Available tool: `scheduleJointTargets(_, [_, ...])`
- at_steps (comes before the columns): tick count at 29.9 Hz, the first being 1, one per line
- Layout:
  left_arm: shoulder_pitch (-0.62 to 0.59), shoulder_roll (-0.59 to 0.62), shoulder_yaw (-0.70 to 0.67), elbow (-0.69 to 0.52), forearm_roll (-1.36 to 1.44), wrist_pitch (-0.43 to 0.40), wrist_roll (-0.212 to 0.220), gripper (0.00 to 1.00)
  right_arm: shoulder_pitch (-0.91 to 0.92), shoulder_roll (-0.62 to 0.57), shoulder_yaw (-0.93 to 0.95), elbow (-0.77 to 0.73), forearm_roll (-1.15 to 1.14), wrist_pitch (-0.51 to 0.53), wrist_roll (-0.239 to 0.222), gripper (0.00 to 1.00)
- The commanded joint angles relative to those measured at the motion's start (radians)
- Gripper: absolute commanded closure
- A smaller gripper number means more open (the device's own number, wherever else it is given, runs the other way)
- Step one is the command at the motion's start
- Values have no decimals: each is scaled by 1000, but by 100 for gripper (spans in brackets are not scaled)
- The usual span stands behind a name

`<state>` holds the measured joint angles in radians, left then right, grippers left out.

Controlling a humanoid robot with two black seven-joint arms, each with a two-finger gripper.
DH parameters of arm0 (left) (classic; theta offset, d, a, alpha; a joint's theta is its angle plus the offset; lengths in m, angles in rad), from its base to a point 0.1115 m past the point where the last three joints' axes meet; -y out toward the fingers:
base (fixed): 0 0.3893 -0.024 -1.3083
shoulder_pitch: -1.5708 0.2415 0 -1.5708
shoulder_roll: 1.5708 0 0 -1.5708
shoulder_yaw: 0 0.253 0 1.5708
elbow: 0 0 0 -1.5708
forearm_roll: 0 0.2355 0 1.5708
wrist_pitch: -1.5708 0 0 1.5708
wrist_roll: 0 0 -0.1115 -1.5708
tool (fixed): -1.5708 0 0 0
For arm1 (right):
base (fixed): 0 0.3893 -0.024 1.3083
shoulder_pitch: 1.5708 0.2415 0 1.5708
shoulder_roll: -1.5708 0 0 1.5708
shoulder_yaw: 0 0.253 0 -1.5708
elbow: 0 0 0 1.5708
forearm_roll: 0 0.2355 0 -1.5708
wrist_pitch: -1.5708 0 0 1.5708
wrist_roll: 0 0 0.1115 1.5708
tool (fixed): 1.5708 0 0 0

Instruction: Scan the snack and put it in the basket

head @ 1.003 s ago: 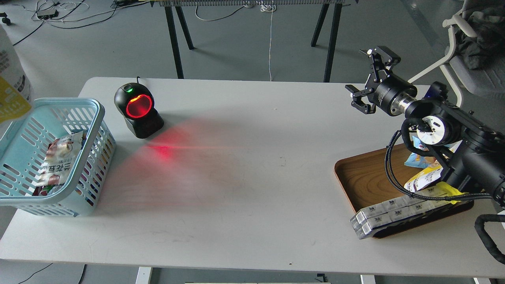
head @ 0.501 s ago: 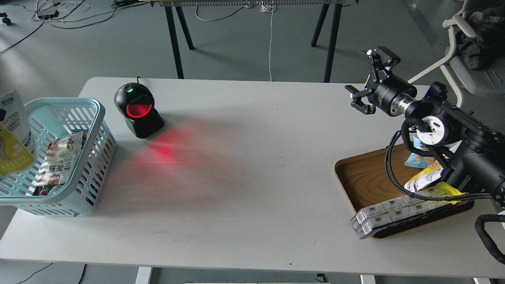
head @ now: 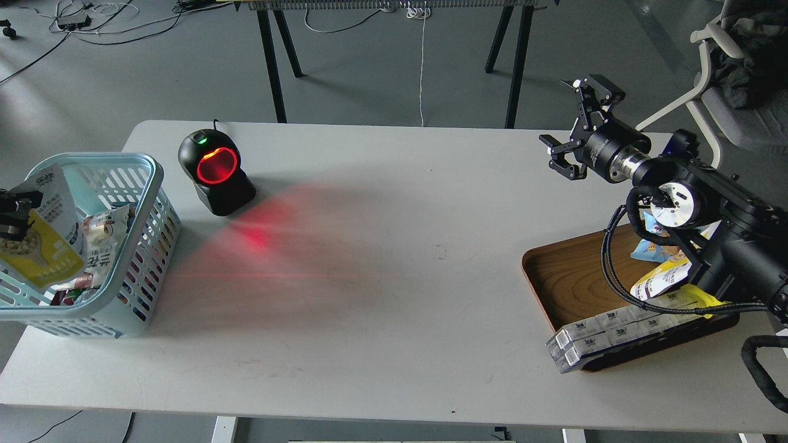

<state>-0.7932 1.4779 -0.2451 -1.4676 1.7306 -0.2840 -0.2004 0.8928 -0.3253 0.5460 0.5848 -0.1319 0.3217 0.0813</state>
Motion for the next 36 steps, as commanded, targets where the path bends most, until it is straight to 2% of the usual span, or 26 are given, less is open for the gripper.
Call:
scheduleJointTargets(1, [0,1,0,0,3,6,-2,80,0,2,2,3,0,-1,0,0])
scheduleJointTargets(4, [0,5,-6,0,3,28,-4,56,3,21,0,3,0,-3,0,0])
scheduleJointTargets(7, [-9,10,-14,0,-11,48,-4,12,15,35,2,3,0,-3,0,0])
scheduleJointTargets(8, [-11,12,-22,0,-28,54,-2,5,21,35,3,4,0,-3,0,0])
scheduleJointTargets(17, [-11,32,-193,-2,-244,89,0,1,41,55,3,6,2,-4,-5,0])
scheduleJointTargets(27, [-12,18,-227,13,-661,195,3,1,43,55,14,6,3,-12,-6,0])
scheduleJointTargets(36, [-21,-80,-302,151,-1124,227,1,1,41,55,34,7,11,-15,-8,0])
